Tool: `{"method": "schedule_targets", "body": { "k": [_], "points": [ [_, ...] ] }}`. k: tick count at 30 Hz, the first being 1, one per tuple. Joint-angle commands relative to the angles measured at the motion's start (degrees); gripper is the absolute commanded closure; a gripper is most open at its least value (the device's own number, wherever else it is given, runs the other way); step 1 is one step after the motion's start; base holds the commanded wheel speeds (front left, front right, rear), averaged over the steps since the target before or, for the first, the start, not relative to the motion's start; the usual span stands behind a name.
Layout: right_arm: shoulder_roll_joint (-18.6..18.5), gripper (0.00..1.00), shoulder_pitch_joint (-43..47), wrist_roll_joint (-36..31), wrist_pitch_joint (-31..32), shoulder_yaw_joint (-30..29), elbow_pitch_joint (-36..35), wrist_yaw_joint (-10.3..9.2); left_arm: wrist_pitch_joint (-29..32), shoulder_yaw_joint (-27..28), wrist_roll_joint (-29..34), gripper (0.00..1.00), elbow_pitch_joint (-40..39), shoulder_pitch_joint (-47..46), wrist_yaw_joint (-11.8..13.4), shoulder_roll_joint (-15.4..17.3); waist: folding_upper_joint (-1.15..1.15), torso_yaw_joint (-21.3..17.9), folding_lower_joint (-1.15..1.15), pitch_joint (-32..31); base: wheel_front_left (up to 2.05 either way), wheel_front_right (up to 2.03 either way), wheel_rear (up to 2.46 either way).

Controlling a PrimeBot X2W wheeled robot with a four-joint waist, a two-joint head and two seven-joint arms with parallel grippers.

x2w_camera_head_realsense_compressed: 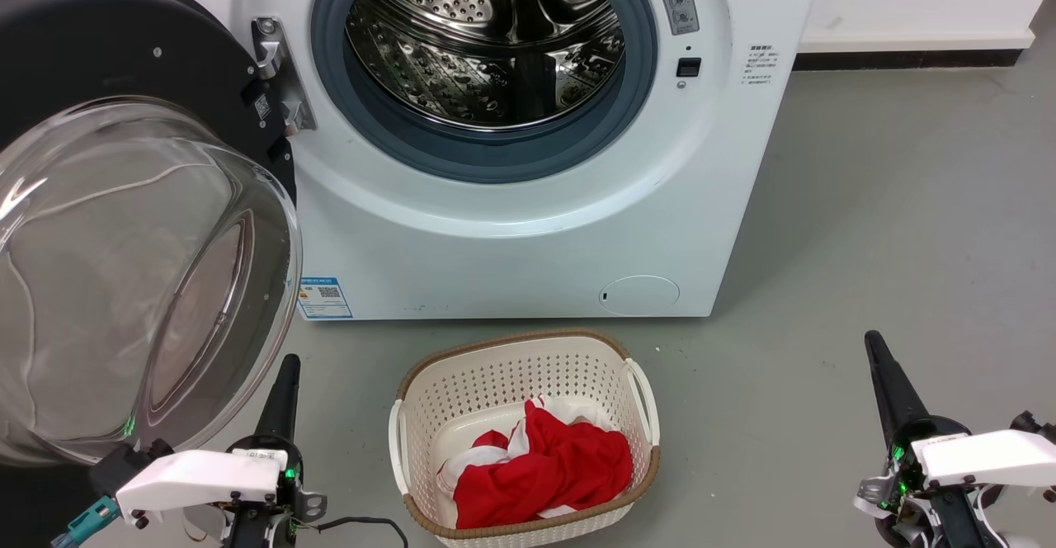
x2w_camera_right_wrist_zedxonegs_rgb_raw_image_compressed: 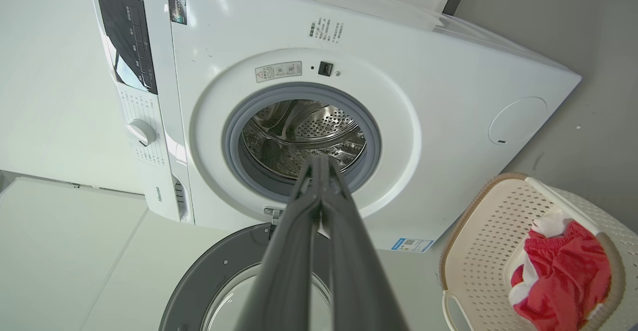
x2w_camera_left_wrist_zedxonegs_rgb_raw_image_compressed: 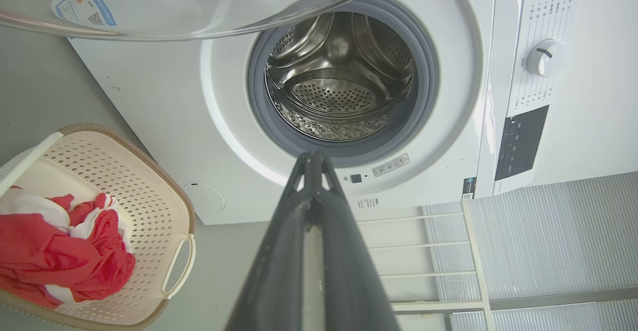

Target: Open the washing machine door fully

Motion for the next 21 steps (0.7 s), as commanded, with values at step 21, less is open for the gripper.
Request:
{"method": "schedule_targets", "body": {
  "k": [21],
  "points": [
    [0.2, 1.00, -2.0, 9.4, 2.1, -1.3, 1.5, -0.01, 2.5, 0.9, -10.0, 1.00, 0.9, -1.6, -1.2, -0.1, 0.00, 0.5, 0.00, -0.2, 0.00, 0.00, 0.00]
  ]
}}
